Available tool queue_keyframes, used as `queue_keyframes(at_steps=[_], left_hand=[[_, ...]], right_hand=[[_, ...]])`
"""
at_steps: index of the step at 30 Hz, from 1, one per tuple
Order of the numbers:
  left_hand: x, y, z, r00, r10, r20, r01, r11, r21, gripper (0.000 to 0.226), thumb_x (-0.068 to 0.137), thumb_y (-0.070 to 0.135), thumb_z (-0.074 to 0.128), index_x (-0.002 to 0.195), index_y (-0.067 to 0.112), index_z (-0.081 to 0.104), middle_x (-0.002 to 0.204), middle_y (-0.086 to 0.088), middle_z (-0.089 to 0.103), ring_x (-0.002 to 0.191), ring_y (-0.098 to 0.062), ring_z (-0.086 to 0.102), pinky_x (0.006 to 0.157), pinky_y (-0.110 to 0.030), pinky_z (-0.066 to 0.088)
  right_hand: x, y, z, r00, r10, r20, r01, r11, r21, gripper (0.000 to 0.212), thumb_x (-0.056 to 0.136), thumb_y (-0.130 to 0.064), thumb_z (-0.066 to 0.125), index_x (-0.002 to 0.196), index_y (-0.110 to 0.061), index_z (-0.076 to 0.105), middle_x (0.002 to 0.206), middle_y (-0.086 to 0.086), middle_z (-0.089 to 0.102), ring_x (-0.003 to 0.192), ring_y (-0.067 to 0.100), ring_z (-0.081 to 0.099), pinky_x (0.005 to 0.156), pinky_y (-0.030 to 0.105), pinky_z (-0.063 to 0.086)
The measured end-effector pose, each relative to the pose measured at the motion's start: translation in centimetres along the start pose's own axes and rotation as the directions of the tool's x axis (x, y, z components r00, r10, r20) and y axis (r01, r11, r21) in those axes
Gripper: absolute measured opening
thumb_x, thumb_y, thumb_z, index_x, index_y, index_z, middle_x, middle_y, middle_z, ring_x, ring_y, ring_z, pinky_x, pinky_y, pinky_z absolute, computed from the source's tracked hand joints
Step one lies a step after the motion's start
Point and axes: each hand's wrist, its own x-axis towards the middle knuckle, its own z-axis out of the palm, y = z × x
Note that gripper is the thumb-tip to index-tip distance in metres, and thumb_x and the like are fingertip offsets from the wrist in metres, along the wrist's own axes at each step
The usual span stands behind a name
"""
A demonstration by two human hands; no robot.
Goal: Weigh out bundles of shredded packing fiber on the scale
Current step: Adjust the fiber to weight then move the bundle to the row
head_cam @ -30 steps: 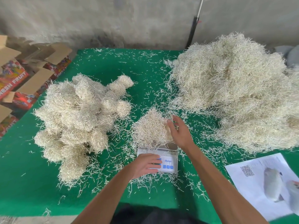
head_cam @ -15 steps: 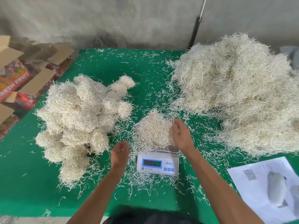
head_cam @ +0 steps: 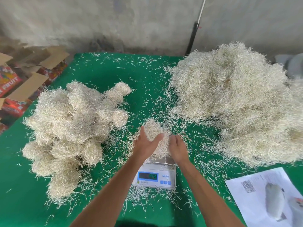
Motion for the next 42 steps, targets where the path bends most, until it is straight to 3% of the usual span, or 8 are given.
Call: queue_keyframes(at_steps=[7,12,20,24,27,29,35,42], left_hand=[[-0.4,1.4,1.5,0.994,0.106,0.023,-0.1,0.976,-0.191,0.094,0.084,0.09,0.023,0.152,0.028,0.038,0.149,0.002,0.049,0.138,-0.012,0.043,0.116,-0.042,0.033],[-1.5,2.1,0.1,0.995,0.076,-0.066,-0.096,0.911,-0.401,0.048,0.096,0.073,0.026,0.108,0.04,0.059,0.074,0.024,0.049,0.061,0.013,0.051,0.05,-0.002,0.038],[-4.2,0.3,0.6,0.979,-0.186,0.079,0.157,0.454,-0.877,0.039,0.094,0.065,0.049,0.11,0.031,0.061,0.116,0.004,0.065,0.107,-0.021,0.058,0.097,-0.049,0.046],[-4.4,0.9,-0.5,0.922,-0.014,0.388,0.384,0.166,-0.908,0.059,0.091,0.072,0.047,0.106,0.024,0.079,0.12,-0.013,0.071,0.107,-0.035,0.069,0.081,-0.058,0.057],[-3.6,0.6,-2.3,0.941,0.129,0.314,0.263,0.307,-0.915,0.055,0.106,0.048,0.039,0.133,0.007,0.063,0.136,-0.02,0.059,0.123,-0.029,0.06,0.103,-0.046,0.048],[-3.2,0.7,-2.7,0.959,0.137,0.248,0.141,0.527,-0.838,0.054,0.097,0.04,0.056,0.141,0.008,0.054,0.142,-0.012,0.054,0.126,-0.017,0.057,0.112,-0.041,0.04],[-2.2,-0.2,-4.5,0.954,-0.099,0.283,0.297,0.433,-0.851,0.024,0.096,0.038,0.061,0.101,0.018,0.073,0.108,-0.012,0.073,0.106,-0.031,0.068,0.081,-0.045,0.059],[-2.8,-0.4,-6.5,0.905,-0.069,0.421,0.394,0.512,-0.763,0.055,0.077,0.048,0.071,0.115,0.009,0.074,0.118,-0.023,0.07,0.106,-0.042,0.068,0.091,-0.052,0.054]], right_hand=[[0.8,-2.3,2.6,0.955,0.258,0.147,-0.296,0.861,0.413,0.088,0.094,-0.079,0.038,0.16,-0.022,0.031,0.157,0.005,0.042,0.137,0.016,0.042,0.117,0.051,0.031],[1.8,-2.8,2.1,0.913,0.328,0.241,-0.404,0.662,0.631,0.142,0.06,-0.08,0.083,0.165,-0.021,0.008,0.169,0.01,0.023,0.151,0.036,0.033,0.117,0.068,0.03],[2.1,-4.5,2.5,0.919,0.383,-0.092,-0.211,0.675,0.707,0.1,0.094,-0.049,0.069,0.165,-0.014,0.008,0.167,0.012,0.026,0.151,0.034,0.029,0.122,0.056,0.025],[-1.2,-5.1,2.6,0.998,-0.039,-0.058,0.056,0.943,0.328,0.092,0.075,-0.065,0.079,0.149,-0.028,0.04,0.126,-0.001,0.066,0.104,0.018,0.068,0.085,0.038,0.06],[-2.1,-3.1,2.7,0.874,-0.459,0.156,0.485,0.832,-0.271,0.05,0.089,-0.044,0.066,0.133,-0.025,0.052,0.12,-0.007,0.059,0.107,0.014,0.057,0.092,0.041,0.052],[-2.6,-2.3,2.4,0.786,-0.568,0.242,0.618,0.732,-0.289,0.026,0.094,-0.046,0.056,0.114,-0.029,0.052,0.104,-0.015,0.053,0.096,0.007,0.05,0.082,0.037,0.047],[-2.4,-5.1,1.2,0.992,-0.127,-0.008,0.118,0.895,0.429,0.043,0.102,-0.064,0.041,0.128,-0.039,0.064,0.115,-0.011,0.072,0.096,0.013,0.068,0.078,0.028,0.055],[-0.2,-5.9,-0.6,0.946,-0.018,0.325,-0.018,0.994,0.106,0.061,0.083,-0.078,0.061,0.098,-0.02,0.073,0.076,0.024,0.056,0.057,0.025,0.044,0.061,0.039,0.05]])
